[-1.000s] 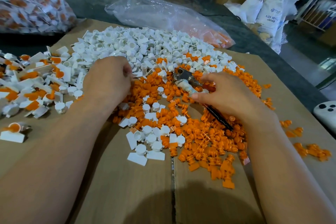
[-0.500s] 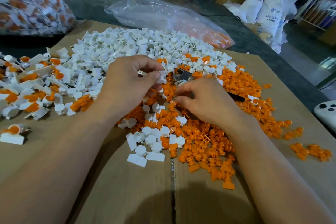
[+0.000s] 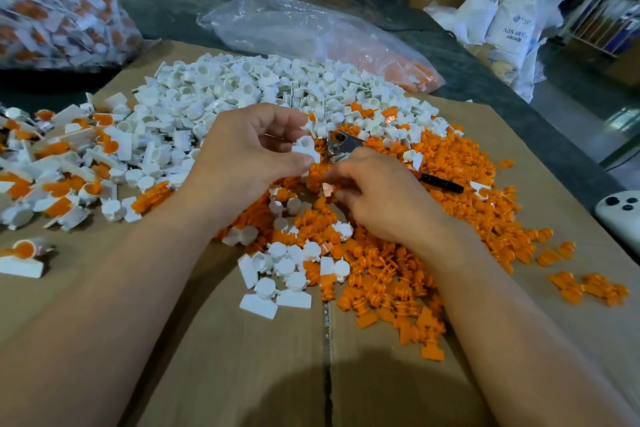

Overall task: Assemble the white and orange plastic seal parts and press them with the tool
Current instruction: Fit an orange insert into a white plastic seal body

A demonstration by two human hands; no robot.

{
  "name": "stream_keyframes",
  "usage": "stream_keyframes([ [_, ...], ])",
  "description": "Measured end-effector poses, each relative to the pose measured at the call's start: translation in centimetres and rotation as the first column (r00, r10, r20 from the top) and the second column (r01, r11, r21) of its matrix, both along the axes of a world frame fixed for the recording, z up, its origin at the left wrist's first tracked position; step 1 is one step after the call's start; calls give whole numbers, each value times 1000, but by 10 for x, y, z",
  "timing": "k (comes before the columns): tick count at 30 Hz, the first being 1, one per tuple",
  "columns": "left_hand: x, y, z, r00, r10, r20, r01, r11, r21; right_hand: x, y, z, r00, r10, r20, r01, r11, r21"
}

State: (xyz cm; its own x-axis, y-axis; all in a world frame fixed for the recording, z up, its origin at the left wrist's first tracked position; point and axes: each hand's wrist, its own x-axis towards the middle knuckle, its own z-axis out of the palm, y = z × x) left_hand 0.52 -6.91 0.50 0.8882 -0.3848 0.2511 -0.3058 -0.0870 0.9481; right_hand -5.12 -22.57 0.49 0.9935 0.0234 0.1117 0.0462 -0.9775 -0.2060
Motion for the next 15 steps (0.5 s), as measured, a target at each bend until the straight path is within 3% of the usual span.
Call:
stream_keyframes([
  [9, -1, 0, 1, 995, -51, -80, 43, 995, -91, -2, -5, 5, 998, -43, 52, 27, 962, 271],
  [13, 0, 1, 1, 980, -101, -171, 79, 988, -132, -3, -5, 9, 989, -75, 128, 12, 899, 438],
  [15, -2, 1, 3, 965, -145, -218, 107, 978, -177, -4, -4, 11, 983, -119, 143, 17, 822, 569],
])
